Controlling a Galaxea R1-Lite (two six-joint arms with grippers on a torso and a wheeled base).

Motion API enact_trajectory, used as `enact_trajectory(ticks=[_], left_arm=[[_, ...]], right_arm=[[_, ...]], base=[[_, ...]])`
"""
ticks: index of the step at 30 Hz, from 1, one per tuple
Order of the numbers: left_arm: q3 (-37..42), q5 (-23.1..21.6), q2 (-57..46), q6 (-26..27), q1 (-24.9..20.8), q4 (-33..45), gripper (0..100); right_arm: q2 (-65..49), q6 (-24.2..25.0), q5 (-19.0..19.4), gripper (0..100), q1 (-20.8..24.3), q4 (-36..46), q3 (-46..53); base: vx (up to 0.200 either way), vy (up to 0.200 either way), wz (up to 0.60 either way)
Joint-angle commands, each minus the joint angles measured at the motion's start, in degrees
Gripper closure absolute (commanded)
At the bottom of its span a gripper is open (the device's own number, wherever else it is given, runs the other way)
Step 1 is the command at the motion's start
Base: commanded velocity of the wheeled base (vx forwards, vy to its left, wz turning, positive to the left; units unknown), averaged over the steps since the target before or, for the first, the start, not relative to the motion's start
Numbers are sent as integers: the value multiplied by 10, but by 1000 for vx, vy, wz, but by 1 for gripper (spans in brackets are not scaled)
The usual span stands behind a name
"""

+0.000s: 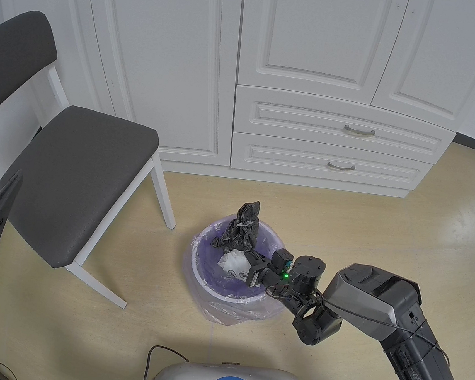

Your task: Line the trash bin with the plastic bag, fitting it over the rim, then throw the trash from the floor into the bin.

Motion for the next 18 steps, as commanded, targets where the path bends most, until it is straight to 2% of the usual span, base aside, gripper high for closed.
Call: enact_trajectory(ticks=[1, 9, 18], left_arm=[[0, 0, 1, 0, 0, 0, 0], [0, 0, 0, 0, 0, 0, 0], [1, 0, 2, 1, 0, 1, 0]], right_arm=[[-11, 0, 0, 100, -4, 3, 3], [-56, 5, 0, 100, -9, 18, 15], [-5, 11, 0, 100, -4, 19, -10]], base=[[0, 0, 0], [0, 0, 0], [0, 0, 0]])
